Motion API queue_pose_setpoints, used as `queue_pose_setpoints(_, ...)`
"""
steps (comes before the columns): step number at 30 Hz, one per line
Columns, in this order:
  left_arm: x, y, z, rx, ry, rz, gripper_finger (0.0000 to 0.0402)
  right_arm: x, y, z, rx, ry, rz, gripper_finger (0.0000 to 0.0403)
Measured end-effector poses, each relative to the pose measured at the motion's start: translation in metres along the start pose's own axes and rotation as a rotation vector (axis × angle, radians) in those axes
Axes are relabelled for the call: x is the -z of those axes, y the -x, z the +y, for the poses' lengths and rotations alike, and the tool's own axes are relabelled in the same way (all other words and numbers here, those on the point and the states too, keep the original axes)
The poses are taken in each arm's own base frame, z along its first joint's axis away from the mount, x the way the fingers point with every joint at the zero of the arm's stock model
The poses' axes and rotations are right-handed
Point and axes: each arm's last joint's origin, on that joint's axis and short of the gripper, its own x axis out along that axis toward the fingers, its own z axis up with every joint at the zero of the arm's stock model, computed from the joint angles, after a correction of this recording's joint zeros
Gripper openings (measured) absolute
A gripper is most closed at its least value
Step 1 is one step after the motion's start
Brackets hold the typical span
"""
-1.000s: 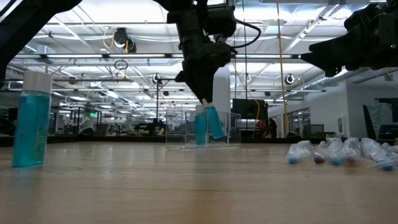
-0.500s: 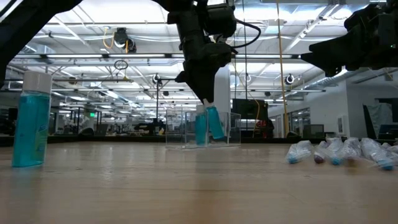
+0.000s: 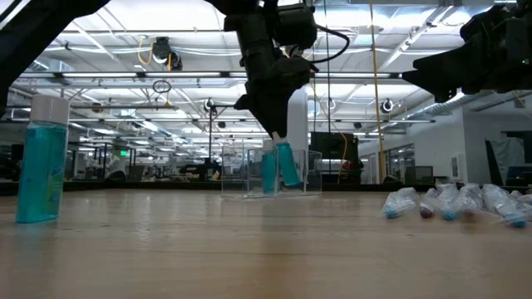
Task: Pick & Place toothbrushing station
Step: Put the blue mouthwash into the transparent organizer
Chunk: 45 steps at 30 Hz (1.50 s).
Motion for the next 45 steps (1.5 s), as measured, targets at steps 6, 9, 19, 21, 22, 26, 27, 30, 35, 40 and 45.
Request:
queue_pose_setpoints(6,-0.001,0.0,0.0,-0.003,0.004,-0.006,0.0096,0.0,0.0,0.0,0.0,0.0,0.0,0.0212)
queue_pose_setpoints(9,-0.003,-0.003,0.0,-0.002,-0.002,-0.026,0.0096,0.0,0.0,0.0,0.0,0.0,0.0,0.0212)
queue_pose_setpoints(19,-0.004,-0.026,0.0,0.006,-0.02,0.005,0.0125,0.0,0.0,0.0,0.0,0.0,0.0,0.0212)
queue_pose_setpoints(21,-0.004,-0.026,0.0,0.007,-0.02,0.008,0.0127,0.0,0.0,0.0,0.001,0.0,0.001,0.0212)
queue_pose_setpoints(22,-0.004,-0.026,0.0,0.008,-0.02,0.008,0.0127,0.0,0.0,0.0,0.0,0.0,0.004,0.0212)
queue_pose_setpoints(26,-0.004,-0.022,0.0,0.011,-0.02,0.003,0.0129,0.0,0.0,0.0,0.0,0.0,0.005,0.0212)
queue_pose_setpoints(27,-0.004,-0.021,0.0,0.012,-0.02,0.0,0.0129,0.0,0.0,0.0,0.0,0.0,0.005,0.0212)
queue_pose_setpoints(30,-0.004,-0.019,0.0,0.014,-0.02,-0.004,0.013,0.0,0.0,0.0,0.0,0.0,0.005,0.0212)
queue_pose_setpoints(35,-0.005,-0.018,-0.001,0.016,-0.023,-0.012,0.0131,0.0,0.0,0.0,0.0,0.0,0.005,0.0212)
queue_pose_setpoints(40,-0.006,-0.018,-0.001,0.017,-0.029,-0.018,0.0131,0.0,0.0,0.0,0.0,0.0,0.005,0.0212)
queue_pose_setpoints(45,-0.006,-0.016,-0.001,0.018,-0.053,-0.024,0.0131,0.0,0.0,0.0,0.0,0.0,0.005,0.0212)
